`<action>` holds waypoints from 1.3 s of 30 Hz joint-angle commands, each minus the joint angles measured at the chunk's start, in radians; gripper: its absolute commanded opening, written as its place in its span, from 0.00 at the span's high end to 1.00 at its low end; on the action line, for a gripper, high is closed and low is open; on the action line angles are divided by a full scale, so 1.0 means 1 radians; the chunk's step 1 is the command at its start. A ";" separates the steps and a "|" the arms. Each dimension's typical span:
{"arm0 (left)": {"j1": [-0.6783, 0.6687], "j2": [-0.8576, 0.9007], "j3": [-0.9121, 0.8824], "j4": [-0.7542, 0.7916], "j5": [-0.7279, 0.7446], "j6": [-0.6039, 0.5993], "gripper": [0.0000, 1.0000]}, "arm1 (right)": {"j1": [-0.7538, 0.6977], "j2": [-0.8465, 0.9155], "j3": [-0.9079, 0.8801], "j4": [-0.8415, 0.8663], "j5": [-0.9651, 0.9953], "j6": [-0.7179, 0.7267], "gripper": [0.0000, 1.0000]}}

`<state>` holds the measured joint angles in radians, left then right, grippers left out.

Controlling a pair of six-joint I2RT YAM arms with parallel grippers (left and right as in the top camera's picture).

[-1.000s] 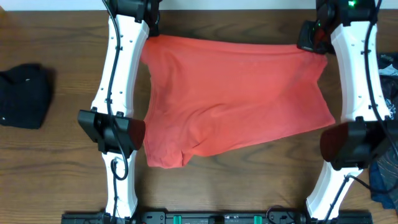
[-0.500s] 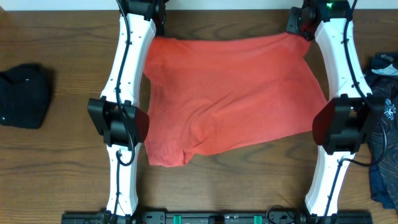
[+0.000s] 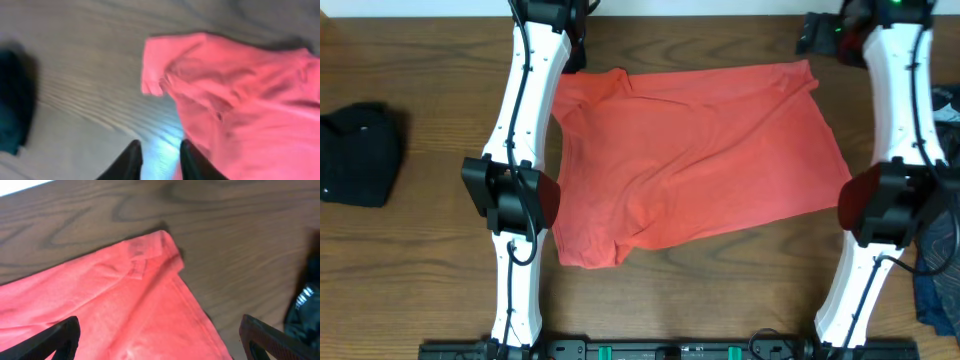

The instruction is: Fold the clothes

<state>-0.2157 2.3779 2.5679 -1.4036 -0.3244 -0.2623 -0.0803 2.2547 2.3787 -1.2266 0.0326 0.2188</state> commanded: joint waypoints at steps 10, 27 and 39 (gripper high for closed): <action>-0.090 -0.161 0.006 -0.164 0.082 -0.068 0.81 | -0.005 -0.225 -0.002 -0.249 0.025 -0.002 0.01; -0.317 -0.298 -0.039 -0.286 -0.020 -0.201 0.81 | -0.011 -0.829 -1.001 0.097 -0.029 0.042 0.01; -0.468 -0.696 -0.909 0.051 -0.076 -0.402 0.77 | -0.012 -0.923 -1.184 0.143 -0.105 0.065 0.01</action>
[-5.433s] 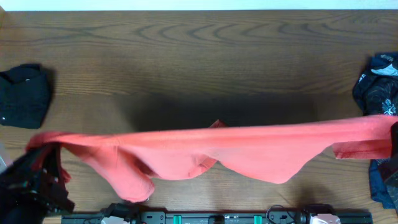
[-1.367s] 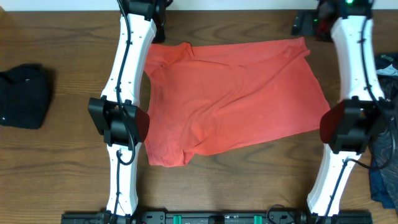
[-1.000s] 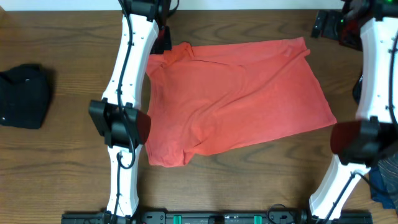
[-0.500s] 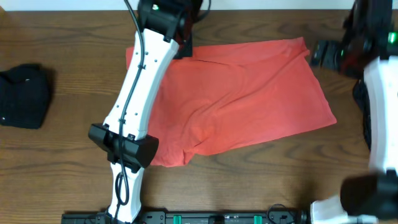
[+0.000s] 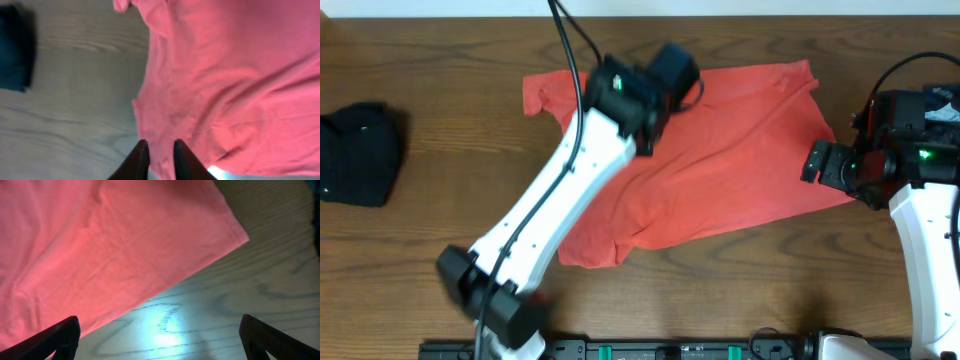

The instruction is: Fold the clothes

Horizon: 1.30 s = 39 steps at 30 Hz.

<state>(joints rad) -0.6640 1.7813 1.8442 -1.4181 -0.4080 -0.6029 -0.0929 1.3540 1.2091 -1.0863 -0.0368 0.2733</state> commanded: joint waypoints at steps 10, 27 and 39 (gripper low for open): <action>-0.027 -0.275 -0.702 0.351 0.201 -0.076 0.61 | 0.001 -0.023 -0.022 0.004 -0.096 -0.013 0.01; -0.187 -0.276 -1.026 0.586 0.364 -0.138 0.55 | 0.001 -0.023 -0.022 -0.004 -0.136 -0.021 0.01; -0.215 -0.276 -1.036 0.639 0.314 -0.148 0.48 | 0.002 -0.023 -0.022 -0.003 -0.146 -0.042 0.01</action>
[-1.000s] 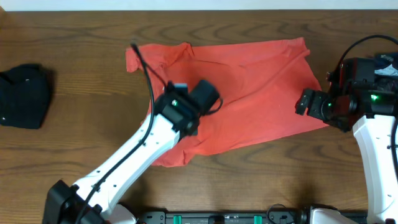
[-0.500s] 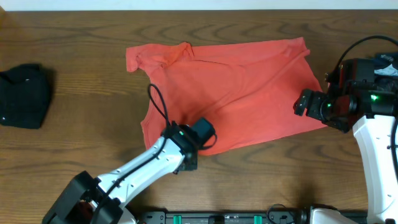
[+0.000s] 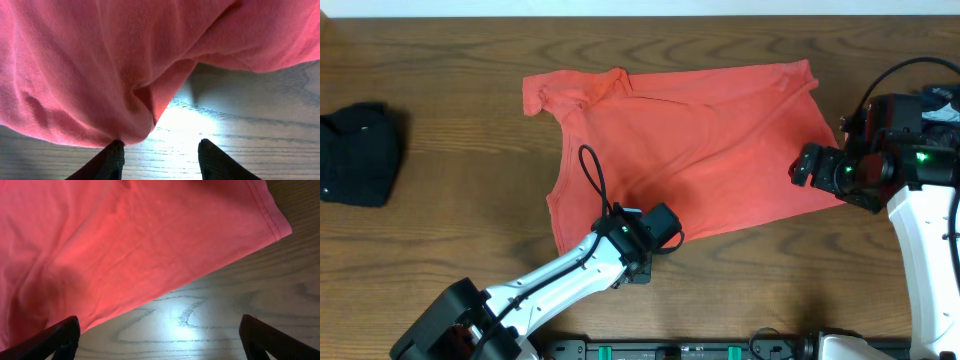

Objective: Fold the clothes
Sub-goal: 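Grasp the lower left hem with the left gripper and pull it down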

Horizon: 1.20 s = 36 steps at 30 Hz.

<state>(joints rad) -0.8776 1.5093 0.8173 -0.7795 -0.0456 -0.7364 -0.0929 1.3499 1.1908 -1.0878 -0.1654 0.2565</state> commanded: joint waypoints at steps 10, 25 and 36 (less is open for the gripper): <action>0.051 0.000 -0.023 0.022 -0.131 -0.025 0.56 | 0.002 -0.018 -0.004 0.002 -0.045 -0.039 0.01; 0.060 -0.033 -0.014 -0.073 -0.120 -0.025 0.94 | 0.002 -0.018 -0.004 0.015 -0.049 -0.045 0.01; 0.061 -0.287 0.188 -0.250 -0.149 0.025 0.94 | 0.002 -0.018 -0.004 0.020 -0.049 -0.045 0.01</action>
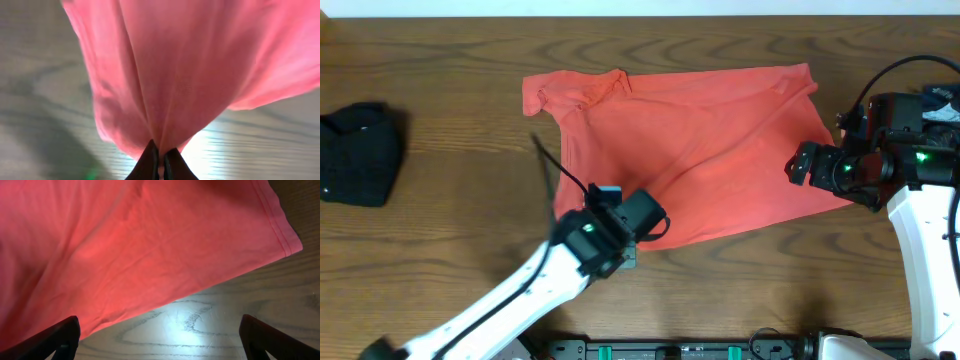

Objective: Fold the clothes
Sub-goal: 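Grasp the lower left hem with the left gripper and pull it down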

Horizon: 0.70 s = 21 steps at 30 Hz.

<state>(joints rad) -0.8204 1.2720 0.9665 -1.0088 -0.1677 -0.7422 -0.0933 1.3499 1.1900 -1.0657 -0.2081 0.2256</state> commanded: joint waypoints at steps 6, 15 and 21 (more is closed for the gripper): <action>0.004 -0.080 0.073 -0.112 0.030 0.035 0.94 | 0.002 -0.018 -0.003 -0.002 -0.006 -0.014 0.01; 0.006 -0.077 0.074 -0.256 0.022 0.127 0.86 | 0.002 -0.018 -0.003 -0.002 -0.006 -0.014 0.01; 0.006 -0.071 0.074 -0.201 0.022 0.112 0.41 | 0.002 -0.018 -0.003 -0.003 -0.006 -0.014 0.01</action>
<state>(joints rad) -0.8196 1.1954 1.0206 -1.2224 -0.1402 -0.6353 -0.0933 1.3491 1.1896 -1.0687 -0.2096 0.2256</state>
